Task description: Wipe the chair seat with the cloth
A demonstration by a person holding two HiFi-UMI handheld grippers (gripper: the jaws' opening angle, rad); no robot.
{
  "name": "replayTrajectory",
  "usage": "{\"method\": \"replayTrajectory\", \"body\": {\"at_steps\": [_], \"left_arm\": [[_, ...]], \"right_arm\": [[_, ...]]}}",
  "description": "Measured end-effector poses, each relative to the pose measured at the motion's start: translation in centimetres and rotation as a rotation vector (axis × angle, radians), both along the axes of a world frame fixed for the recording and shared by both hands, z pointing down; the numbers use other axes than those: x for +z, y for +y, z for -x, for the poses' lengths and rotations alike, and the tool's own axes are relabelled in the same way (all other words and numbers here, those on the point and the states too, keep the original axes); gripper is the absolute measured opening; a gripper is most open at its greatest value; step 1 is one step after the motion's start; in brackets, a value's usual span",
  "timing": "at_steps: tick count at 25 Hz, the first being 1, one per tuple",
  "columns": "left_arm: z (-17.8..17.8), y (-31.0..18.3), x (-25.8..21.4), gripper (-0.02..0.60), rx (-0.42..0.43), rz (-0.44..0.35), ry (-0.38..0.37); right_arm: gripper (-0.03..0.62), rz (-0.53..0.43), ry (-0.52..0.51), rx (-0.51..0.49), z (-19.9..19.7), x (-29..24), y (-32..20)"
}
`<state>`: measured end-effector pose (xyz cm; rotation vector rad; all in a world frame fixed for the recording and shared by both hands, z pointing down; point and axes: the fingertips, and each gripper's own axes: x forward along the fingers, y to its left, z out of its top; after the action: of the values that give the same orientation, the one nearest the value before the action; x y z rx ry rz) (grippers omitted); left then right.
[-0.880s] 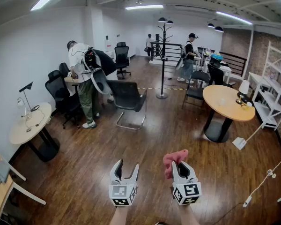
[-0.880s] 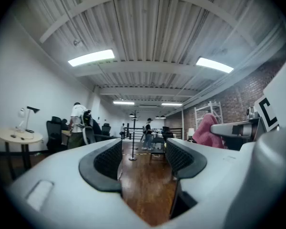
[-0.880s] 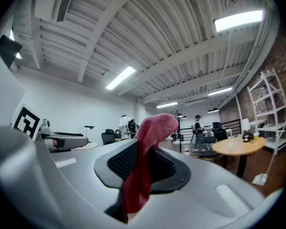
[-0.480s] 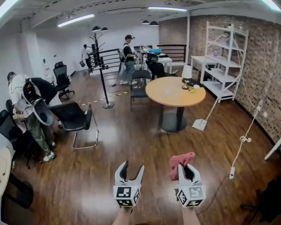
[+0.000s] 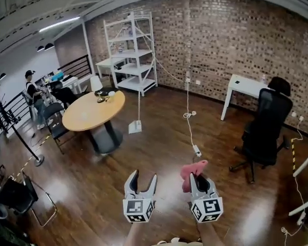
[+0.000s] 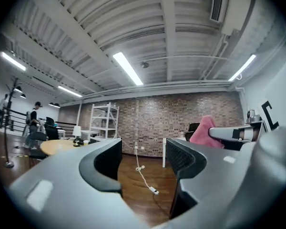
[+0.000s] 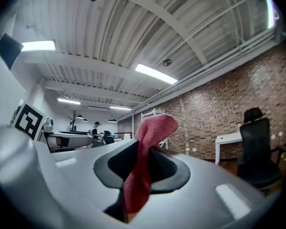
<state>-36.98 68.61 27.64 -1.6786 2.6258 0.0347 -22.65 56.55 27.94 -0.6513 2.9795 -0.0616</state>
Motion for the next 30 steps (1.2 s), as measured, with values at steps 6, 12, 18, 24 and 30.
{"method": "replayTrajectory", "body": {"at_steps": [6, 12, 18, 24, 30], "left_arm": [[-5.7, -5.6, 2.4, 0.275, 0.291, 0.015, 0.029], [-12.0, -8.8, 3.7, 0.273, 0.497, 0.033, 0.043], [-16.3, -10.9, 4.5, 0.272, 0.629, 0.03, 0.059], [-21.6, -13.2, 5.6, 0.268, 0.746, 0.031, 0.09], [-24.1, -15.7, 7.4, 0.268, 0.779, 0.061, 0.106]], "right_arm": [[0.064, 0.027, 0.04, 0.299, -8.4, 2.1, -1.8], [0.064, 0.045, 0.061, 0.52, -16.7, 3.1, -1.9], [0.064, 0.041, 0.079, 0.654, -22.0, 3.4, -0.5], [0.064, 0.056, 0.111, 0.78, -27.8, 4.0, 0.5], [0.066, 0.094, 0.097, 0.828, -31.0, 5.5, -1.9]]}}
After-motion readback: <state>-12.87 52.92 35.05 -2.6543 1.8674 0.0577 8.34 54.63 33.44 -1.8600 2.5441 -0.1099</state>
